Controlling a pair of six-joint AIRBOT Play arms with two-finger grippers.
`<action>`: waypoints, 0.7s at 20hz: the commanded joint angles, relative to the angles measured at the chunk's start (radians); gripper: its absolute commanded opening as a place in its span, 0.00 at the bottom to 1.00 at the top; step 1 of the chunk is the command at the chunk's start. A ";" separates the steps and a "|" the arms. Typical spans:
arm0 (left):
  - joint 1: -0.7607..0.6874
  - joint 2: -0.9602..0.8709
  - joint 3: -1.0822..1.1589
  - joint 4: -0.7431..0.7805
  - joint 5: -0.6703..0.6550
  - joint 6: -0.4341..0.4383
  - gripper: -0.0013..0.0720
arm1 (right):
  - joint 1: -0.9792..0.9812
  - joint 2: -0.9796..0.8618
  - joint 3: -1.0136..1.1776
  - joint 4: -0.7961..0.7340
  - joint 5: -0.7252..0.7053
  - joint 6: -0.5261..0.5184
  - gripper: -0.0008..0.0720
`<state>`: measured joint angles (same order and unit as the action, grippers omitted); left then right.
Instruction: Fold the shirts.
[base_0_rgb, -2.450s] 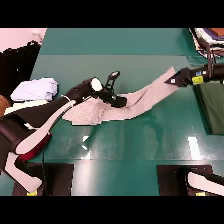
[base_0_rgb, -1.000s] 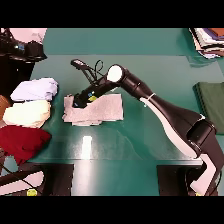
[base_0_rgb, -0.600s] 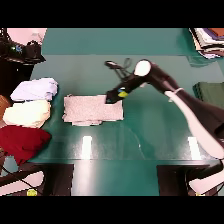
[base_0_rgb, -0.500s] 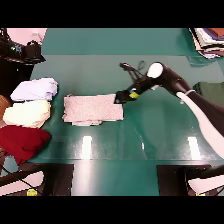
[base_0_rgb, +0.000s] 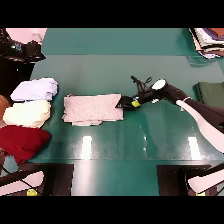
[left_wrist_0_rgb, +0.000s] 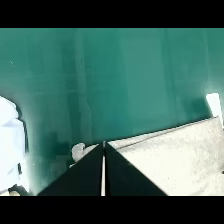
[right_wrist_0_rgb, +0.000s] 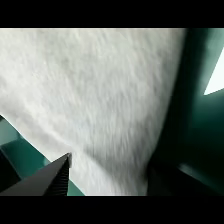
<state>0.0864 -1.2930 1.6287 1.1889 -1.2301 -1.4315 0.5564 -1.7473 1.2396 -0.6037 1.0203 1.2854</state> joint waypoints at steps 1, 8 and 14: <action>0.000 0.001 0.000 0.000 0.010 0.000 0.05 | 0.079 -0.098 0.099 0.062 -0.047 -0.022 0.75; -0.048 0.001 0.000 0.008 -0.006 0.015 0.05 | 0.085 -0.118 0.242 0.022 -0.057 -0.045 0.04; -0.275 0.001 0.000 0.008 0.027 0.018 0.05 | -0.284 0.142 0.125 -0.110 -0.067 -0.044 0.03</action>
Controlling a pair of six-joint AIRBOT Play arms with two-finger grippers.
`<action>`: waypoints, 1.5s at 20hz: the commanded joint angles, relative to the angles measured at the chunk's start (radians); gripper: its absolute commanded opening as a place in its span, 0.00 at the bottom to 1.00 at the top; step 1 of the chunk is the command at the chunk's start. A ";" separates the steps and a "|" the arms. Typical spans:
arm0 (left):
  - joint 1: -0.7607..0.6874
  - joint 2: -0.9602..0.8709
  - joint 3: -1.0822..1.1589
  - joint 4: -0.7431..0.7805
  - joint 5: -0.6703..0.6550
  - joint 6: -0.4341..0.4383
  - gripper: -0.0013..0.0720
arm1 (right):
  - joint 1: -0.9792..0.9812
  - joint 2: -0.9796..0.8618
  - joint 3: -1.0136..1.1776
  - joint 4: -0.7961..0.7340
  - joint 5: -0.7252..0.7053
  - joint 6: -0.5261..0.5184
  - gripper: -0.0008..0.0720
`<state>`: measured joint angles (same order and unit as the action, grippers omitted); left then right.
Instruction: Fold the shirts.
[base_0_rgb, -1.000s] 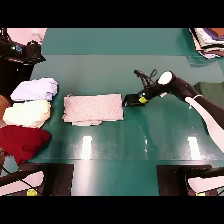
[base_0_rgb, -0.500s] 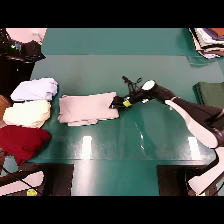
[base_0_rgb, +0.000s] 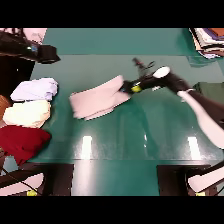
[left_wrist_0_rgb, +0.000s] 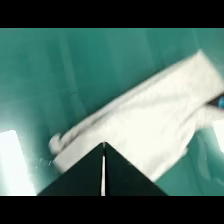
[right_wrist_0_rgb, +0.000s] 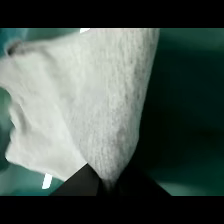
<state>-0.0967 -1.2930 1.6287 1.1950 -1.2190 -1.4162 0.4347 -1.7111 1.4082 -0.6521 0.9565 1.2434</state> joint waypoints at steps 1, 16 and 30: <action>-0.127 0.001 0.000 0.001 0.024 0.002 0.05 | -0.251 0.154 -0.066 -0.089 -0.003 -0.002 0.04; -0.298 0.001 0.000 -0.002 0.130 -0.001 0.05 | -0.997 0.287 -0.014 -0.152 -0.142 -0.002 0.03; -0.297 0.001 0.000 0.003 0.104 0.004 0.05 | -1.056 0.428 0.122 -0.320 0.150 0.080 0.03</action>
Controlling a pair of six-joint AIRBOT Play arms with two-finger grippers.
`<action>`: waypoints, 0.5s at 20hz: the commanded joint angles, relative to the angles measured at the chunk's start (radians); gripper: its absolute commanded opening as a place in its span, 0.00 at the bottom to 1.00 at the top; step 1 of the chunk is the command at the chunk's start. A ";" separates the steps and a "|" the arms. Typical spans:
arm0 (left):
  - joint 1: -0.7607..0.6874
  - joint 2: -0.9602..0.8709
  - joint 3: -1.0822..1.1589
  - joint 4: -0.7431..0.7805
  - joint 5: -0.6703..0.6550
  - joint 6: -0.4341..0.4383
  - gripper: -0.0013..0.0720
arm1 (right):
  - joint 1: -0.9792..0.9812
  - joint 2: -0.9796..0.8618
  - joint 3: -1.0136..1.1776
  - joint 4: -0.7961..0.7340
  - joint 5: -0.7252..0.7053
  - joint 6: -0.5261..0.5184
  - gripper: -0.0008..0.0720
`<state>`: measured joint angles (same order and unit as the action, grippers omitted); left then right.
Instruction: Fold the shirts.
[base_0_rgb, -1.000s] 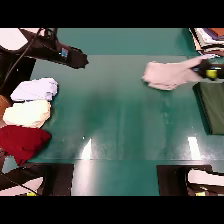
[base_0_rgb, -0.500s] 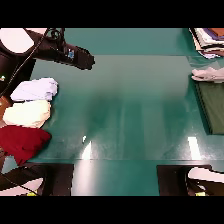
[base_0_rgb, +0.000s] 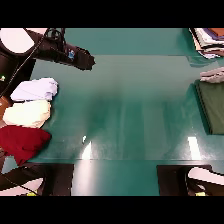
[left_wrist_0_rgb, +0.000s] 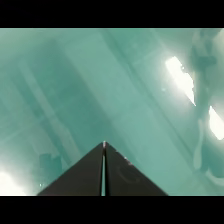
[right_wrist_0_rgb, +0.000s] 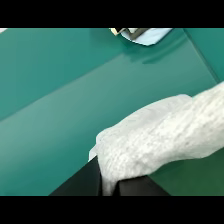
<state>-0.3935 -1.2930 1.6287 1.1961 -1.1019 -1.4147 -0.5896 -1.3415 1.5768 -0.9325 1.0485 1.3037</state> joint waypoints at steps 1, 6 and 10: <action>0.000 0.001 0.000 0.002 -0.013 0.003 0.05 | -0.056 0.082 -0.086 -0.040 0.079 0.019 0.04; 0.000 0.001 0.000 0.002 -0.014 0.010 0.05 | -0.193 0.177 -0.307 -0.143 0.188 0.019 0.04; 0.000 0.001 0.000 0.002 -0.013 0.010 0.05 | -0.277 0.248 -0.469 -0.309 0.216 0.019 0.30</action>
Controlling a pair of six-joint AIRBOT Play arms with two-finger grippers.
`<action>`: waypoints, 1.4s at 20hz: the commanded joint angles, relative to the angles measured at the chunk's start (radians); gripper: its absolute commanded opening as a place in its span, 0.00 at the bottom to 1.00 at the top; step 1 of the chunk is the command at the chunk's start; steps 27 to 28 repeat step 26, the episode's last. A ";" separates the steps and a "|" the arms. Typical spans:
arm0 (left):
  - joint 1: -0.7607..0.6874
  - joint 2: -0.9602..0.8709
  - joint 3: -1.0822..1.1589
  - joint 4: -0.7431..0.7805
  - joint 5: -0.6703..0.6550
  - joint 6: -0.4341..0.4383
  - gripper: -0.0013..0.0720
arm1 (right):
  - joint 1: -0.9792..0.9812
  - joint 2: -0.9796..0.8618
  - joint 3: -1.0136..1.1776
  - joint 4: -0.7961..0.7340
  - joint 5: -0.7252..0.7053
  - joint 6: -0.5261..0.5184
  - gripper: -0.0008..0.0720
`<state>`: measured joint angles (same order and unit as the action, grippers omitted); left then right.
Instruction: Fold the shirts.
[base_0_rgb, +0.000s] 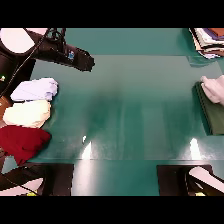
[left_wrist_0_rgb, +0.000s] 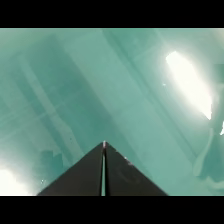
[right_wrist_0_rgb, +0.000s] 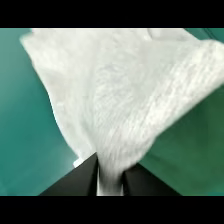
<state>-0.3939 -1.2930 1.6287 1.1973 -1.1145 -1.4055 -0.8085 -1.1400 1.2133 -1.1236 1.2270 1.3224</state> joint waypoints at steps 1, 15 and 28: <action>0.000 0.001 0.000 0.000 0.000 0.003 0.05 | -0.077 0.060 -0.136 -0.137 0.038 0.000 0.43; 0.000 0.001 0.000 -0.001 0.026 0.006 0.05 | 0.475 0.261 -0.135 0.102 -0.060 0.000 0.38; 0.000 0.001 0.000 -0.001 0.045 0.006 0.05 | 0.861 0.263 -0.136 0.103 -0.138 0.001 0.04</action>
